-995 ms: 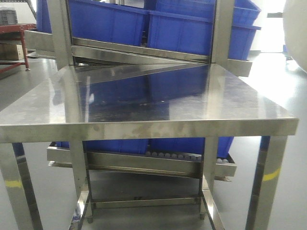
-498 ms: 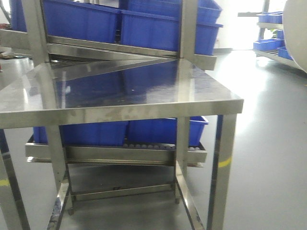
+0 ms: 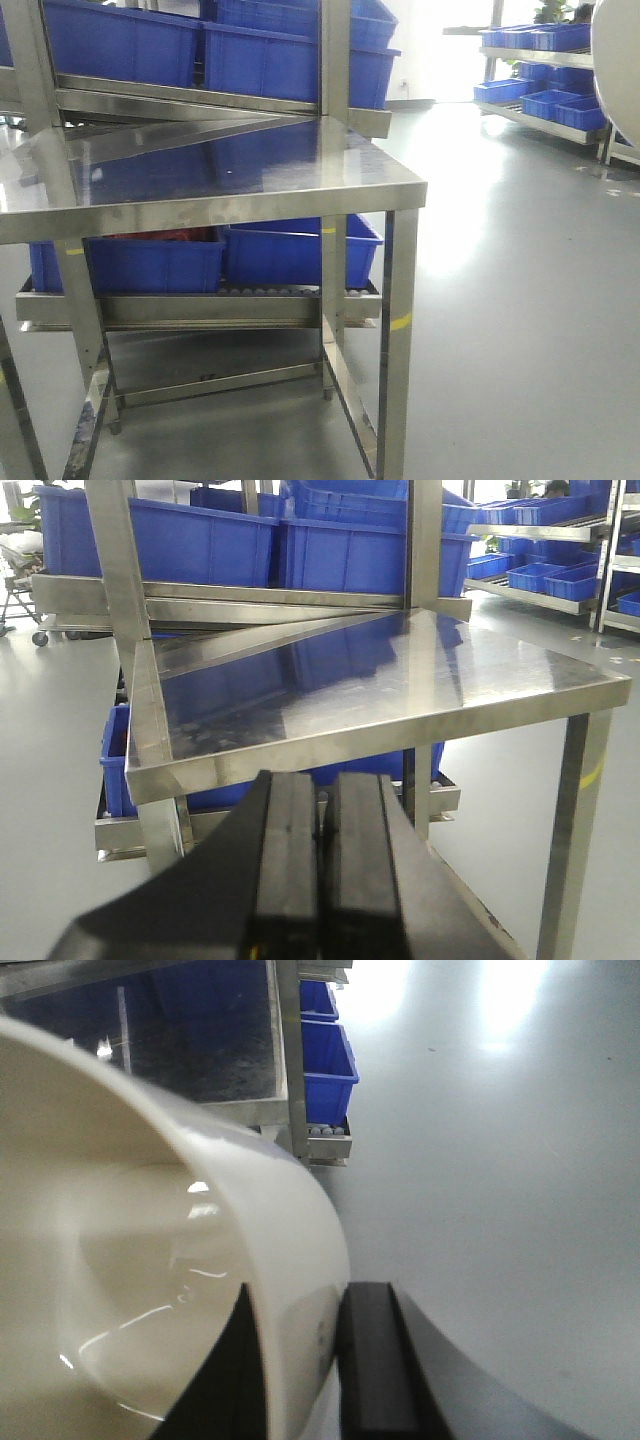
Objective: Move white bin to right shelf second layer
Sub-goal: 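Turn the base toward the crate racks, holding the bin in the right gripper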
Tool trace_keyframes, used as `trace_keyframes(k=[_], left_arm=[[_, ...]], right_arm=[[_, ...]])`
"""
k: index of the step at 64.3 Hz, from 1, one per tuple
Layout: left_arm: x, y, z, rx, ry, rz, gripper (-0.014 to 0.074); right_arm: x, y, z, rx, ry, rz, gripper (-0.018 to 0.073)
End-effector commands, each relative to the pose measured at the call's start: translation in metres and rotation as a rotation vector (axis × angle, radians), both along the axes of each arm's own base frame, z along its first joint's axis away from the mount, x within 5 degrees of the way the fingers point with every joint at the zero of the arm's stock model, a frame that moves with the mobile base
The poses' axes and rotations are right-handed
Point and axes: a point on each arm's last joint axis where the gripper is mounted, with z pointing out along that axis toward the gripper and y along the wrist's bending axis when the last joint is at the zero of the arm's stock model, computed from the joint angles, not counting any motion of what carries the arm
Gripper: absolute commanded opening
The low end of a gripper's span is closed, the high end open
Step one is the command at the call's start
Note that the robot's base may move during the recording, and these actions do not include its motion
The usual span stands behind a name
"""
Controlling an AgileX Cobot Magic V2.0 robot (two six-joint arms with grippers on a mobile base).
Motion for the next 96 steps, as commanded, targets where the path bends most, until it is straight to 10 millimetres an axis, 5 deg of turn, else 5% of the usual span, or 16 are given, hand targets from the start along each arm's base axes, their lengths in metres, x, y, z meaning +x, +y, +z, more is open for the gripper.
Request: trace_keyframes(k=[1,96], left_arm=[[0.0003,0.0003,-0.0041,-0.019,-0.059,0.002,0.0085],[0.0003,0.0003,-0.0041,-0.019,-0.059,0.002,0.0085]], right_arm=[[0.0029,0.0007,0.0191,0.016,-0.126,0.005,0.0034],[0.0029,0.0007,0.0191,0.016,-0.126,0.005,0.0034]])
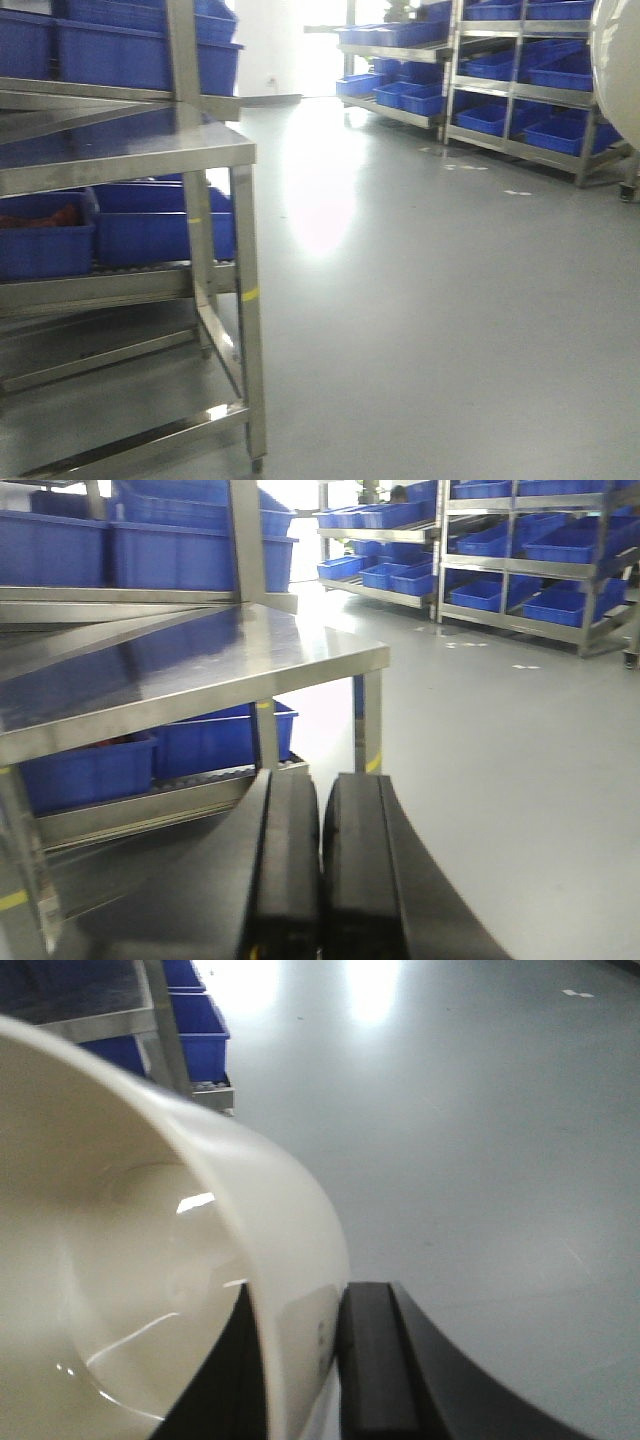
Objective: Move white bin to right shelf second layer
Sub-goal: 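Turn the base toward the crate racks, holding the bin in the right gripper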
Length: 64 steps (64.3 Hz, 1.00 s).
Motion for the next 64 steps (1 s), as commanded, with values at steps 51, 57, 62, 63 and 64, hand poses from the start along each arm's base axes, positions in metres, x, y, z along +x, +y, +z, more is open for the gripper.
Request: trace_keyframes(k=[51,57,62,63,64], left_arm=[[0.0003,0.0003,-0.0041,-0.019,-0.059,0.002,0.0085],[0.0003,0.0003,-0.0041,-0.019,-0.059,0.002,0.0085],[0.0003,0.0003,-0.0041,-0.019,-0.059,0.002,0.0085],[0.0003,0.0003,-0.0041,-0.019,-0.059,0.002,0.0085],[0.0003,0.0003,-0.0041,-0.019,-0.059,0.002,0.0085]], right_arm=[[0.0029,0.0007,0.0191,0.016,-0.126,0.005,0.0034],[0.0029,0.0007,0.0191,0.016,-0.126,0.005,0.0034],[0.0029,0.0007,0.0191,0.016,-0.126,0.005,0.0034],[0.0029,0.0007,0.0191,0.016,-0.126,0.005,0.0034],[0.0029,0.0007,0.0191,0.016,-0.126,0.005,0.0034]])
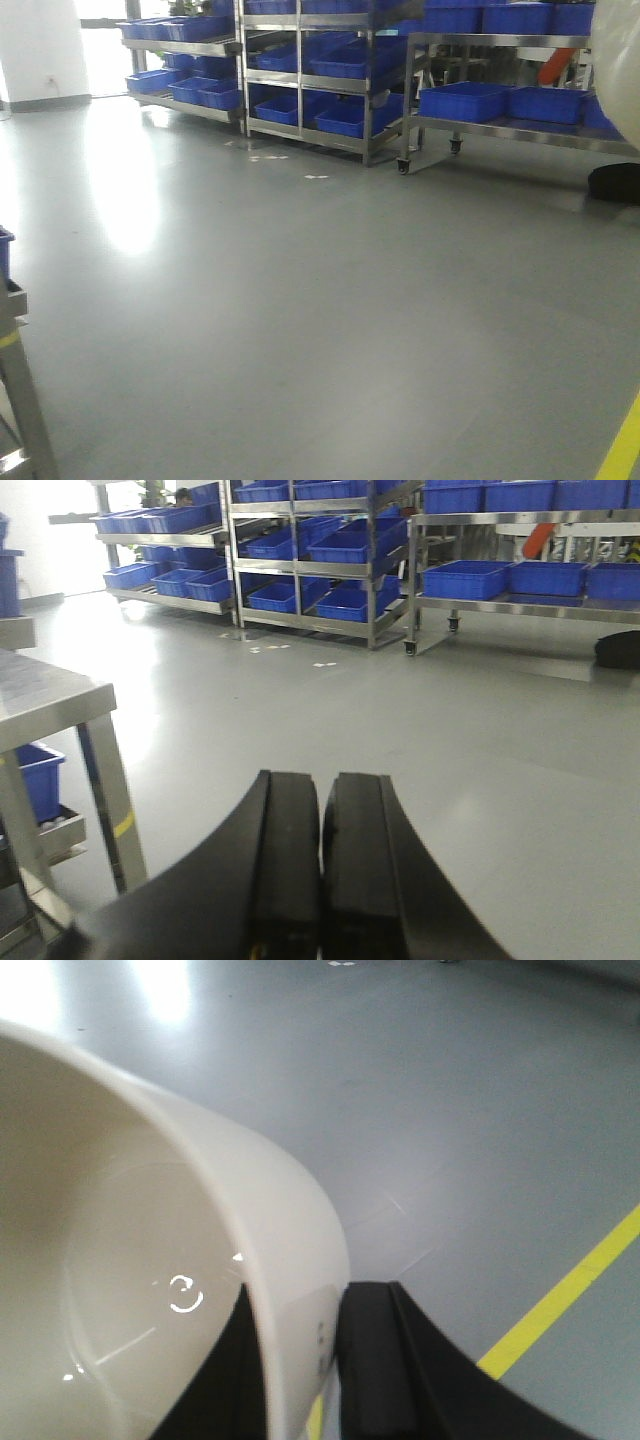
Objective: Move white bin to right shelf second layer
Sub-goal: 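Turn the base toward the crate racks, holding the bin in the right gripper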
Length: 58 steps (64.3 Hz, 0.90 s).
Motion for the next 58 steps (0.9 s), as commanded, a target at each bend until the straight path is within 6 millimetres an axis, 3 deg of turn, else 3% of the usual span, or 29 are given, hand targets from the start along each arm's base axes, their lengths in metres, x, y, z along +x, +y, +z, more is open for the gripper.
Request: trace_keyframes(k=[1,58], left_arm=[[0.0003,0.0003,-0.0041,-0.019,-0.059,0.002,0.0085],[0.0003,0.0003,-0.0041,-0.019,-0.059,0.002,0.0085]], right_arm=[[0.0029,0.0007,0.0191,0.016,-0.126,0.005,0.0034],[0.0029,0.0007,0.0191,0.016,-0.126,0.005,0.0034]])
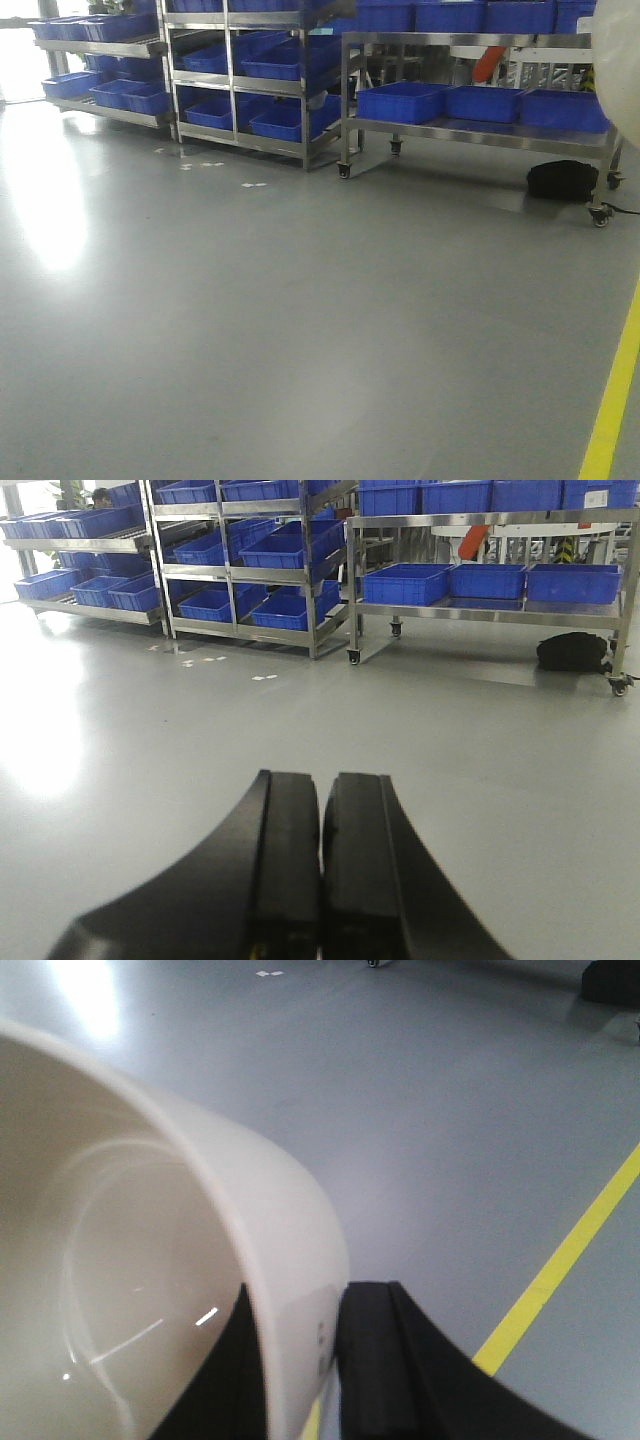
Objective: Move white bin to right shelf second layer
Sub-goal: 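Turn the base toward the crate racks, holding the bin in the right gripper, then drive forward past the crate racks carrying the bin in the right gripper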
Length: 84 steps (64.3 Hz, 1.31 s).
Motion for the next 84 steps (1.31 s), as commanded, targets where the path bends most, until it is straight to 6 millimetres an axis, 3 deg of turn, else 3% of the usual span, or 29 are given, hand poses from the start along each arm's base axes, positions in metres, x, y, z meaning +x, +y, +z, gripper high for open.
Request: trace_keyframes(k=[1,84], left_arm=[[0.0003,0.0003,-0.0041,-0.019,-0.059,0.002,0.0085],[0.0003,0.0003,-0.0041,-0.019,-0.059,0.002,0.0085]], right_arm=[[0.0029,0.0007,0.0191,0.016,-0.126,0.005,0.0034],[0.0029,0.0007,0.0191,0.016,-0.126,0.005,0.0034]])
